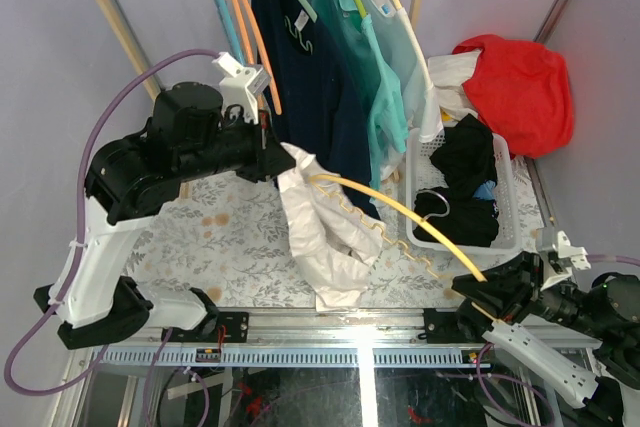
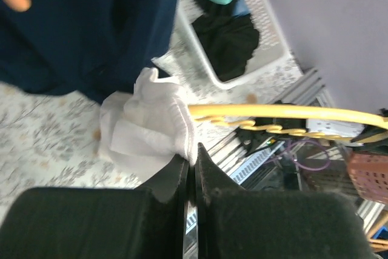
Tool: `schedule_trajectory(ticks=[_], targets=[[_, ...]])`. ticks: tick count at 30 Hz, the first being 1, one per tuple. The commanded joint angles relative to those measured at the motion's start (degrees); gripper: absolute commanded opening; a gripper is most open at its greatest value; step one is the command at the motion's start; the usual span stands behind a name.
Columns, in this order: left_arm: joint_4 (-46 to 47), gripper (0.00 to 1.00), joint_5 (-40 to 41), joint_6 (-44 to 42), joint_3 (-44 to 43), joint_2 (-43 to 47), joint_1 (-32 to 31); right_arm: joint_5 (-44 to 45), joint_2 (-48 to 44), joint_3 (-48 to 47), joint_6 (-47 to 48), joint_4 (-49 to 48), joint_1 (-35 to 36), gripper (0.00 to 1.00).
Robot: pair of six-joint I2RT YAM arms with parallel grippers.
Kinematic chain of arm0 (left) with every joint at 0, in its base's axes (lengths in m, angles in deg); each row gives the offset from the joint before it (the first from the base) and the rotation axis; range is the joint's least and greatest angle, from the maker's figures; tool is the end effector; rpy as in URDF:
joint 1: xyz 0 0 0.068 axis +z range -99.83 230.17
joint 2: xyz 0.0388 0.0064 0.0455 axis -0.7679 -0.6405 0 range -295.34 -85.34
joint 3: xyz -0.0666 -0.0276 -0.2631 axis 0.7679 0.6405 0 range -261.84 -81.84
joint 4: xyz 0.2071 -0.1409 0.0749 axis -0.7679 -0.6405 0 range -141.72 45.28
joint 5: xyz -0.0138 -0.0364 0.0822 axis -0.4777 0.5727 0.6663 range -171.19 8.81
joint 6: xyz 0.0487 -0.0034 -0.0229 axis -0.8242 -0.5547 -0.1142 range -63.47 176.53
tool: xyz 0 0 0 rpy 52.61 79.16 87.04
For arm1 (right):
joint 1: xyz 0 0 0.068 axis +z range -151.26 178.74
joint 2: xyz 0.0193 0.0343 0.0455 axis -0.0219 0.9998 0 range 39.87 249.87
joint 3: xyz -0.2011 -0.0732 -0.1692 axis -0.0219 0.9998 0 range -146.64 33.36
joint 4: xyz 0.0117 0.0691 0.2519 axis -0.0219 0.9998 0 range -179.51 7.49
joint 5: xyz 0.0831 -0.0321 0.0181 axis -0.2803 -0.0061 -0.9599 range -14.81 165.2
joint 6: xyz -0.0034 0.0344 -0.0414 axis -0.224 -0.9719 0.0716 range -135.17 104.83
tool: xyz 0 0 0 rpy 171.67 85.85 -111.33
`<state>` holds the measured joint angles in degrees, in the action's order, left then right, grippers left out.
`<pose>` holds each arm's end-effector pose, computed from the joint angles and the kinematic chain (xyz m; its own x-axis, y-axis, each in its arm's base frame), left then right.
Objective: Place the t-shirt on the hanger
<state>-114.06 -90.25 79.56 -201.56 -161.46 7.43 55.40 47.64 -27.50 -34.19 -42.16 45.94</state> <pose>0.1365 -0.1338 0.5348 -0.5964 0.0251 -0.8023 0.5880 0.6941 -0.4153 -0.0329 -0.0177 0.3919 -0.2354 0.1972 -0.9517 -0.8912 0.3468 0.2923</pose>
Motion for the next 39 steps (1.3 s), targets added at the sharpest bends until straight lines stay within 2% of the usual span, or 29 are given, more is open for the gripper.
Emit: schedule_trajectory(ticks=[1, 7, 11, 18, 21, 26, 29, 33, 39], targets=[[-6.74, 0.00, 9.70, -1.65, 1.97, 0.77, -0.17, -0.10, 0.00, 2.48, -0.85, -3.37, 0.07, 0.00], [-13.80, 0.00, 17.75, -1.04, -0.48, -3.60, -5.32, 0.89, 0.36, 5.34, 0.98, -5.83, 0.08, 0.00], [-13.98, 0.00, 19.84, -0.28, -2.56, -6.51, -9.04, 2.22, -0.03, 5.65, 1.55, -5.37, 0.08, 0.00], [-13.83, 0.00, 16.21, -2.28, -17.56, -16.98, -13.93, 1.88, -0.24, 3.35, 2.32, -2.99, 0.23, 0.00], [-13.51, 0.00, 16.80, -2.54, -20.92, -19.47, -14.80, 0.30, -1.11, 2.84, 1.47, -1.71, 0.24, 0.00], [-10.27, 0.00, 17.10, -2.53, -17.07, -17.45, -15.19, -1.75, -3.27, 3.98, -1.53, -2.73, 0.22, 0.00], [-11.44, 0.00, 19.42, -1.06, -13.11, -15.40, -15.54, -3.45, -3.08, 4.21, -2.52, -3.50, 0.27, 0.00], [-12.75, 0.00, 24.72, 2.13, -3.23, -9.57, -16.30, -6.37, -2.85, 6.11, -3.73, -5.82, 0.29, 0.00], [-7.74, 0.00, 24.86, 5.13, 7.33, -0.04, -16.50, -8.53, -3.54, 13.83, -7.10, -14.55, 0.25, 0.00]])
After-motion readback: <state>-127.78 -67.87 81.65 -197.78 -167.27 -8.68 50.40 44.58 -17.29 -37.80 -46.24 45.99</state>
